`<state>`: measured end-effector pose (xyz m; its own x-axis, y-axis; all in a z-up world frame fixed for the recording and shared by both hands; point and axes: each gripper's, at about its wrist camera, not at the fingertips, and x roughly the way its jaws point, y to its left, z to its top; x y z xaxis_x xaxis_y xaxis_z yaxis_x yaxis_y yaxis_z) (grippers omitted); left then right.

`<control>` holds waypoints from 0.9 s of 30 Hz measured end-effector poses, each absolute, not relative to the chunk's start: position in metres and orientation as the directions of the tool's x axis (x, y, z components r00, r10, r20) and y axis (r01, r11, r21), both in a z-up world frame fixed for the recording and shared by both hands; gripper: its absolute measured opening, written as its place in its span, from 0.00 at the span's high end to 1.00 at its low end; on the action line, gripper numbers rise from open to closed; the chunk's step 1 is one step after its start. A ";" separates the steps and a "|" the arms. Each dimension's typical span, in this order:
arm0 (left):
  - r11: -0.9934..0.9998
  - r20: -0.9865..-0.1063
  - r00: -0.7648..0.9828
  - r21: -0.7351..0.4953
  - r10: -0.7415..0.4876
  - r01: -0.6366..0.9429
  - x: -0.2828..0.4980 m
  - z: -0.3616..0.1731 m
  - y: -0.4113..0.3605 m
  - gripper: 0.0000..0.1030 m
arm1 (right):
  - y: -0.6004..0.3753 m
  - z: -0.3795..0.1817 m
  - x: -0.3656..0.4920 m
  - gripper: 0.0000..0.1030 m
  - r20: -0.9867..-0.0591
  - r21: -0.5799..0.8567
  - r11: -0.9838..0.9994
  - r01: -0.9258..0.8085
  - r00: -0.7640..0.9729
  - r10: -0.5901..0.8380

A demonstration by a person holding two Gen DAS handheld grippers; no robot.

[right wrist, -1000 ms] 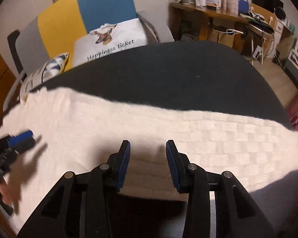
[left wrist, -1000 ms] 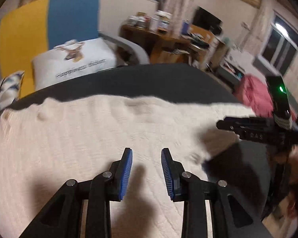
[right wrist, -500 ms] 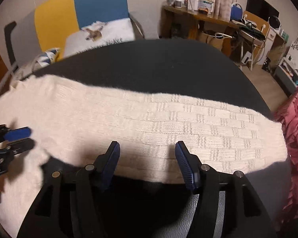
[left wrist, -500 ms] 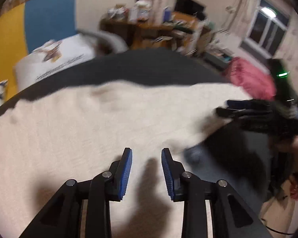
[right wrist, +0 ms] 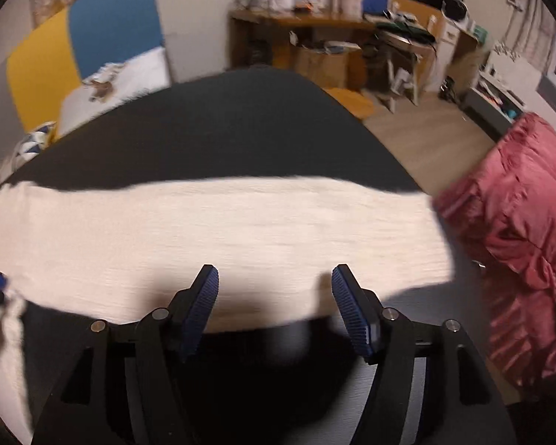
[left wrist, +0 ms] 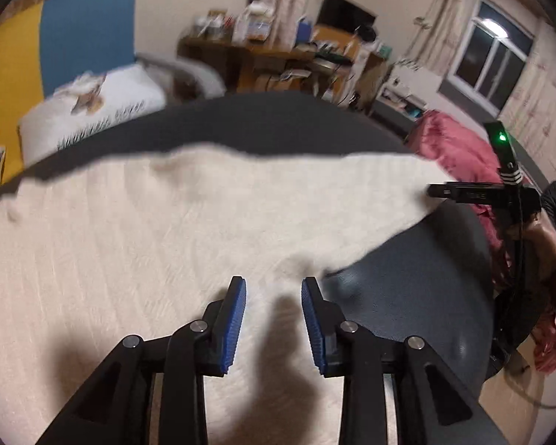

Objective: Fold clothes

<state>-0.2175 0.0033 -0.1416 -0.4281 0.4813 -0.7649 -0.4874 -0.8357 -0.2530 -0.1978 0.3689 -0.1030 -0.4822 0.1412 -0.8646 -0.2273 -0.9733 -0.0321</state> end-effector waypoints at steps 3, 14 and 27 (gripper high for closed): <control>-0.837 -0.772 -0.409 -0.280 0.488 -0.470 -0.222 -0.145 0.001 0.70 | 0.389 -0.109 -0.195 0.32 -0.857 -0.031 -0.975 -0.220 -0.497 0.139; -0.863 -0.740 -0.503 -0.206 0.447 -0.462 -0.246 -0.115 -0.005 0.70 | 0.414 -0.075 -0.205 0.25 -0.792 0.209 -0.959 -0.192 -0.608 -0.051; -0.904 -0.781 -0.499 -0.192 0.377 -0.382 -0.277 -0.138 -0.023 0.70 | 0.406 -0.110 -0.253 0.27 -0.880 0.008 -0.966 -0.260 -0.460 0.117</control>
